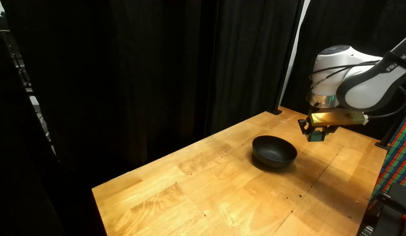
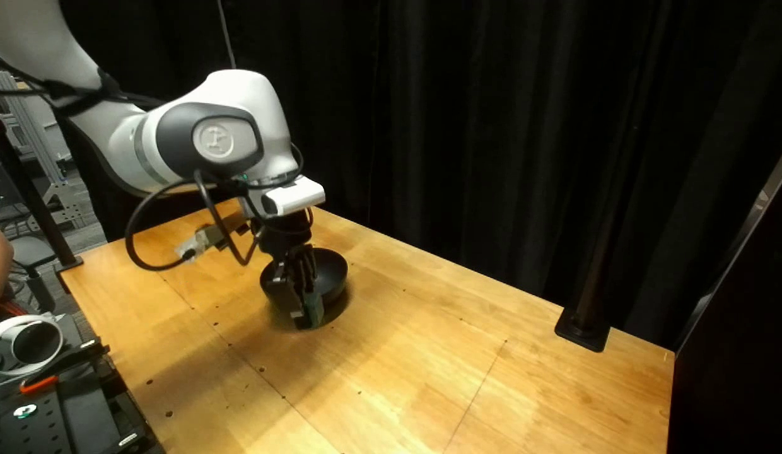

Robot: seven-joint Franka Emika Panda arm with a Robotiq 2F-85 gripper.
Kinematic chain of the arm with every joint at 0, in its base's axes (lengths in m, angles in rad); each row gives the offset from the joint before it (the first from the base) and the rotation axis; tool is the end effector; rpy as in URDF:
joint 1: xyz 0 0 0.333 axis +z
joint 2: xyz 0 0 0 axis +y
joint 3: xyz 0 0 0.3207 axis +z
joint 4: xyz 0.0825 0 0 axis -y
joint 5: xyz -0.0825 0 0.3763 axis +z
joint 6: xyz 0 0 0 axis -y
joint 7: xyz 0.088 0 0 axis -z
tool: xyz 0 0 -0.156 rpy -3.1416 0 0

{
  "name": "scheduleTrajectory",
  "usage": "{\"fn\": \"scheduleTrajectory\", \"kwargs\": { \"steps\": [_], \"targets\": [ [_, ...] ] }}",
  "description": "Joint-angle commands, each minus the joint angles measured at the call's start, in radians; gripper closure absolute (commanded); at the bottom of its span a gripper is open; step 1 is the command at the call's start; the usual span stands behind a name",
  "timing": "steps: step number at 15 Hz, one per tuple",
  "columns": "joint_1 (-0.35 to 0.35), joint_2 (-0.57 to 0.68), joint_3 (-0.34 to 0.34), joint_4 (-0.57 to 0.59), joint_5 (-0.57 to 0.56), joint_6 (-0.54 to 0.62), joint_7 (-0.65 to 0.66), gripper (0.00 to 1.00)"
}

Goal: Pick a block and put it in the bowl

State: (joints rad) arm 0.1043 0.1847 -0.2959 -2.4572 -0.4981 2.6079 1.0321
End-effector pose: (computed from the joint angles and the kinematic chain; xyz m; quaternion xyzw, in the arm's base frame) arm 0.4668 -0.0979 0.1877 0.9138 -0.3777 0.0441 0.1430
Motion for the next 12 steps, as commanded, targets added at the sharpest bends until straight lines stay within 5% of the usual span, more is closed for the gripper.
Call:
{"fn": "scheduleTrajectory", "kwargs": {
  "steps": [1, 5, 8, 9, 12],
  "targets": [
    [-0.045, -0.181, 0.098, -0.057, 0.112, -0.057, -0.138, 0.79],
    [-0.040, -0.171, 0.207, -0.062, 0.257, 0.052, -0.190, 0.79],
    [-0.027, -0.128, 0.263, -0.048, 0.215, 0.107, -0.133, 0.79],
    [-0.022, -0.113, 0.277, -0.042, 0.217, 0.115, -0.133, 0.29],
    [-0.019, -0.112, 0.287, -0.036, 0.211, 0.064, -0.158, 0.15]
  ]
}}
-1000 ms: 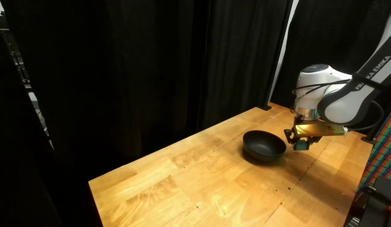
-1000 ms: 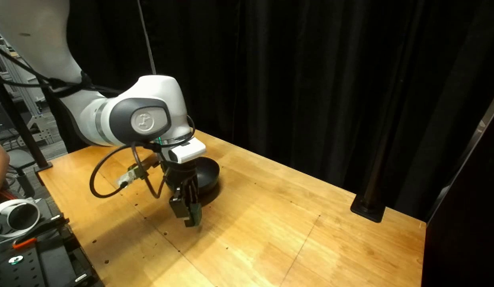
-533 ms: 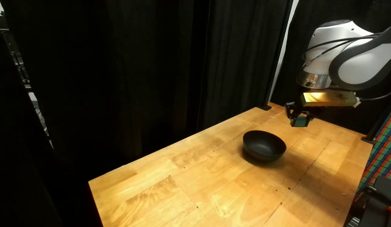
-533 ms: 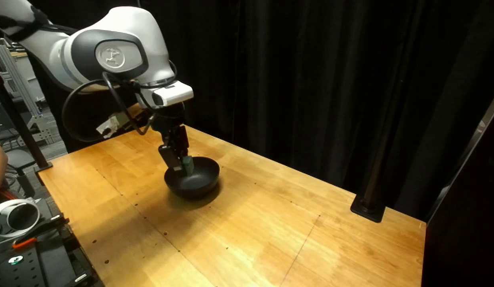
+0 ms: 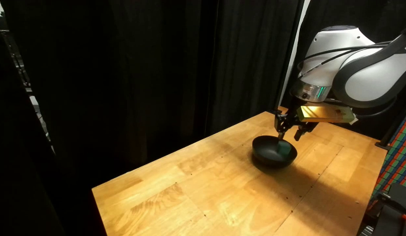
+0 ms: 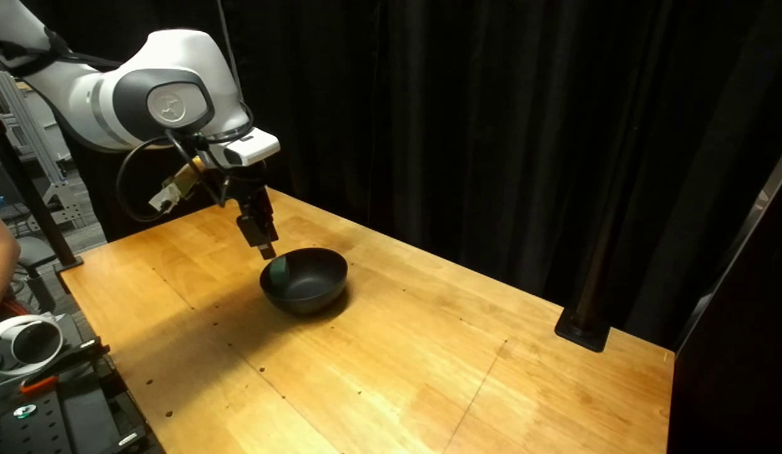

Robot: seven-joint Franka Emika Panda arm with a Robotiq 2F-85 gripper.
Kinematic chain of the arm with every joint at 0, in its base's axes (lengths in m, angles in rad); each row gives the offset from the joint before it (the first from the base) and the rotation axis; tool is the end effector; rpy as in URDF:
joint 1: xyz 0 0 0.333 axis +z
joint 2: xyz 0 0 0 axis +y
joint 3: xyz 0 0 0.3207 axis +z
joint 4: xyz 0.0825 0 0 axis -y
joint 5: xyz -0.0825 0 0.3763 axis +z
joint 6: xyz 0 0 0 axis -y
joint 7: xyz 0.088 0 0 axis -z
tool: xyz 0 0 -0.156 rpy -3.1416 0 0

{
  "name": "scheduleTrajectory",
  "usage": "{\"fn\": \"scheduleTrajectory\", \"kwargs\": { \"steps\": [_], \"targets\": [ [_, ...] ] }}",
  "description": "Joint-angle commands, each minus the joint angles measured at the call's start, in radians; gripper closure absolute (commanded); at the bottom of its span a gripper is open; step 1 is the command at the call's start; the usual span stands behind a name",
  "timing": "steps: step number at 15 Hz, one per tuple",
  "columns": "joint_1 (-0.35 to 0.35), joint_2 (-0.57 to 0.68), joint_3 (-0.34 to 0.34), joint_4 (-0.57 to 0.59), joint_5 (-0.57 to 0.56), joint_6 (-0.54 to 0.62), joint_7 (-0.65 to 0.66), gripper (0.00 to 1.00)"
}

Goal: Pick a block and put it in the bowl

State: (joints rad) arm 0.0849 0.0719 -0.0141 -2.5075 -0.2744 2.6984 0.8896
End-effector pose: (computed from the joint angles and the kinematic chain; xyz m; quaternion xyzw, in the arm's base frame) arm 0.4798 0.0374 0.2278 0.9548 -0.2836 0.0829 0.0317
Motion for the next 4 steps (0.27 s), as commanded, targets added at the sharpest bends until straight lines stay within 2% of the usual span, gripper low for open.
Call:
{"fn": "scheduleTrajectory", "kwargs": {
  "steps": [1, 2, 4],
  "targets": [
    [-0.006, -0.025, 0.005, 0.002, 0.015, -0.066, -0.056, 0.06],
    [-0.011, -0.045, 0.003, -0.009, 0.021, -0.097, -0.074, 0.01],
    [-0.024, -0.091, 0.001, -0.034, 0.040, -0.183, -0.117, 0.00]
  ]
}}
